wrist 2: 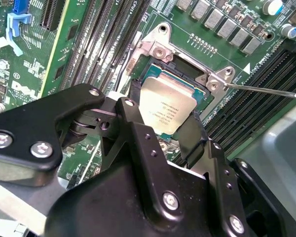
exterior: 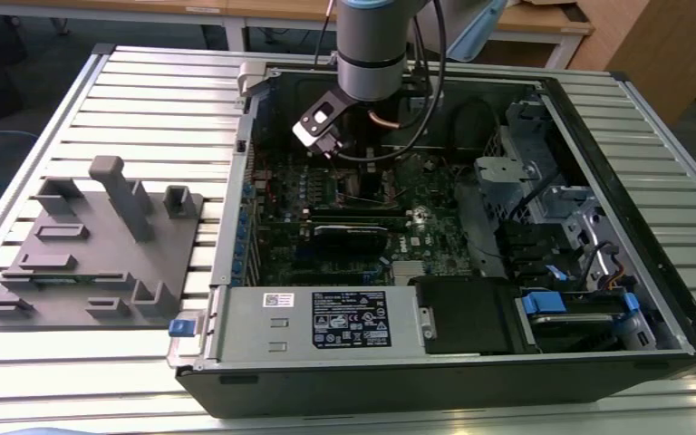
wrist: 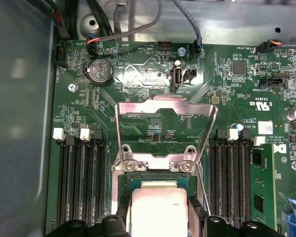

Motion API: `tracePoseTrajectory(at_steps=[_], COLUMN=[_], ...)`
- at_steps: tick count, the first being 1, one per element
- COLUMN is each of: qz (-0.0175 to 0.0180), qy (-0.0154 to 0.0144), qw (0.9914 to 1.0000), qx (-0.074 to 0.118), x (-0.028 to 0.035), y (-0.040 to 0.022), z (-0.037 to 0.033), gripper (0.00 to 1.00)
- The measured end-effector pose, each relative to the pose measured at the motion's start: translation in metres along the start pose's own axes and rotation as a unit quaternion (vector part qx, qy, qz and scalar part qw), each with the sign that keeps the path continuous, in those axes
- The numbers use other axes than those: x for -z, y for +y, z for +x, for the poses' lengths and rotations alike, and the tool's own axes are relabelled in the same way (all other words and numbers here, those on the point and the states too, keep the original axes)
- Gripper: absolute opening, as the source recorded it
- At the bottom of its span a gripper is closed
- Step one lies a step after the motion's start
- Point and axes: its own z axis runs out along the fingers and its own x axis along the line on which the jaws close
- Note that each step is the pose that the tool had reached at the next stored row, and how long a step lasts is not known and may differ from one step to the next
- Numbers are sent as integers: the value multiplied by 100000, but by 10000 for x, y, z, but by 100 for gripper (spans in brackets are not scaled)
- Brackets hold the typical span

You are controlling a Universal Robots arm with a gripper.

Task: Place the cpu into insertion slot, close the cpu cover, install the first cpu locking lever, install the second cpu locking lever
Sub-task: 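Place the cpu into insertion slot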

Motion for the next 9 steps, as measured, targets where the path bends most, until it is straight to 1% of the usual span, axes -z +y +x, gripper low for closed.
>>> tracePoseTrajectory(at_steps=[4,9], qz=[5,5], qy=[-10,-8], qw=[100000,100000], qx=[1,1], x=[-2,-18], y=[0,-2], z=[0,0], gripper=[54,54])
